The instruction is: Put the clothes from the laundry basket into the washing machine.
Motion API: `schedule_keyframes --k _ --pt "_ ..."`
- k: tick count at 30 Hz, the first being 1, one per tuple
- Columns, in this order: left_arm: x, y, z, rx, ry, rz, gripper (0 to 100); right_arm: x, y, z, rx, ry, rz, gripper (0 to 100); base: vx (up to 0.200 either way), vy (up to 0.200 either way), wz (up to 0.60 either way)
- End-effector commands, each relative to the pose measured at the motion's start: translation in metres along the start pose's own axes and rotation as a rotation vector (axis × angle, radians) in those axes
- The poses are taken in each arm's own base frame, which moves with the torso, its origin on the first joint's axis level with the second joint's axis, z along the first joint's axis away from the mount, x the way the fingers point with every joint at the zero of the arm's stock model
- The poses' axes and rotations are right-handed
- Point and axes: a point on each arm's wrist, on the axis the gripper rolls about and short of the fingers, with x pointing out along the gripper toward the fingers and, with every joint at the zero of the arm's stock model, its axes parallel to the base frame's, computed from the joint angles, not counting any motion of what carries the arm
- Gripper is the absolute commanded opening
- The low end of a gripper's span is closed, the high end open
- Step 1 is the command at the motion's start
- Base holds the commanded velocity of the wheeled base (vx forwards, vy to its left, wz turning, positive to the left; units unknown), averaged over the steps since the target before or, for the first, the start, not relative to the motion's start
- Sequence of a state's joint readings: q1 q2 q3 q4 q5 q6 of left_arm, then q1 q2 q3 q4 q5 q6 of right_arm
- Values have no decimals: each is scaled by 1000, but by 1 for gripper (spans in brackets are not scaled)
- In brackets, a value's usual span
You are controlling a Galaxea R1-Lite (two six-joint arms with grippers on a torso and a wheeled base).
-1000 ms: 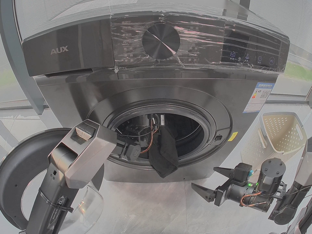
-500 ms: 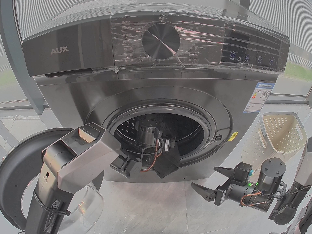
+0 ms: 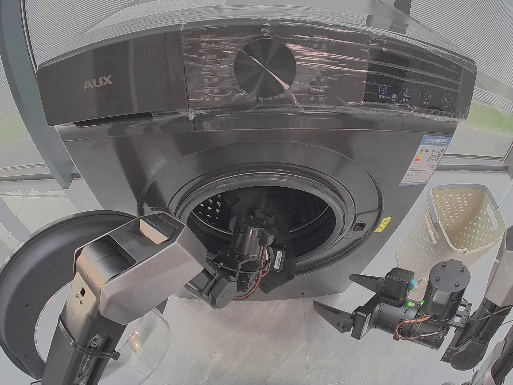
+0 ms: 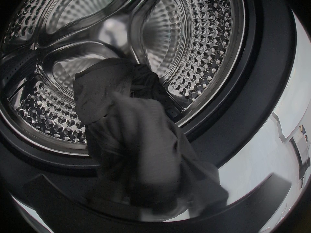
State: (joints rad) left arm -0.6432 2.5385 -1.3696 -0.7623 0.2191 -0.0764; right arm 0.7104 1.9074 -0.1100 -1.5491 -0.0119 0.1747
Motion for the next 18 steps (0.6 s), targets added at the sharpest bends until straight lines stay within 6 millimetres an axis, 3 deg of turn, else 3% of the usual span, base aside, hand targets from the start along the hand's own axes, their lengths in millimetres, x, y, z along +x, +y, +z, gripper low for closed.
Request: schedule_keyframes --k 1,5,14,18 --pt "7 0 -11 3 18 2 0 -2 1 3 0 -17 2 100 0 0 0" --pt "9 0 -6 -5 -9 4 0 -1 1 4 0 -18 4 100 0 0 0" --pt "21 28 52 -95 -277 97 0 -1 1 3 0 -16 5 100 0 0 0" --pt "27 37 69 -116 -355 128 0 -1 1 3 0 -16 5 100 0 0 0"
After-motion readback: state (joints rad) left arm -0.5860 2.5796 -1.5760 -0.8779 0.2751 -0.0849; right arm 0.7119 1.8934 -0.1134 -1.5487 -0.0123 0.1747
